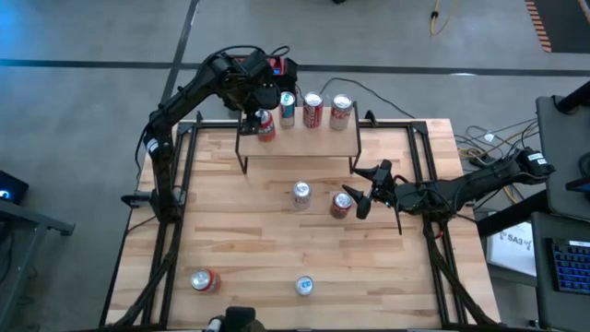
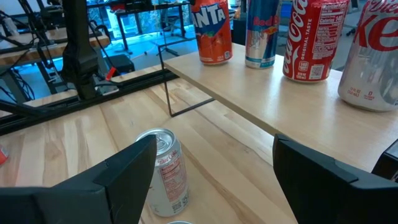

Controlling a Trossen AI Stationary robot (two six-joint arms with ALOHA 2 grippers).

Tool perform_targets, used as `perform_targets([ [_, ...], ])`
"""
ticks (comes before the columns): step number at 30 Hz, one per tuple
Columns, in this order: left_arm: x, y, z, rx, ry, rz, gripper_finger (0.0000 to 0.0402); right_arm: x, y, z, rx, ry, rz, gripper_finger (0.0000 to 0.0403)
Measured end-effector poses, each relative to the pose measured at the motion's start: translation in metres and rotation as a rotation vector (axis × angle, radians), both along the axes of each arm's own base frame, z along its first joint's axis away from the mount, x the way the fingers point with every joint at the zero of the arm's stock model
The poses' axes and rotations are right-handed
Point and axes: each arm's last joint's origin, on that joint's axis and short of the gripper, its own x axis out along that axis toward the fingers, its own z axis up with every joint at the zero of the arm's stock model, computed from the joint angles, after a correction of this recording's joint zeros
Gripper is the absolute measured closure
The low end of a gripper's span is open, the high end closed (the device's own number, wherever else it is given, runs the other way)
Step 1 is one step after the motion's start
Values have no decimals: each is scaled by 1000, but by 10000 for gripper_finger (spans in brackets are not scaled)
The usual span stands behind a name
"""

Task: Place canned beverage on shelf
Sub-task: Put the top red soda can on the shelf

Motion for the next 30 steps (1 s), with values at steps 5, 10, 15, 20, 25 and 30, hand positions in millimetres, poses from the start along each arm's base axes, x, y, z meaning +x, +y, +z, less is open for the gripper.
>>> perform_targets([
  [5, 0, 0, 0, -11, -4, 27, 128, 0, 0, 0, 0, 0, 0, 103],
  [10, 1, 0, -2, -22, 0, 47, 108, 0, 0, 0, 0, 0, 0, 103],
  [15, 0, 0, -2, -11, 12, 70, 87, 0, 0, 0, 0, 0, 0, 103],
  [20, 0, 1, -2, -4, 12, 122, 65, 0, 0, 0, 0, 0, 0, 103],
  [25, -4, 0, 3, -11, -19, 229, 57, 0, 0, 0, 0, 0, 0, 103],
  [30, -13, -6, 15, -31, -80, 358, 56, 0, 0, 0, 0, 0, 0, 103],
])
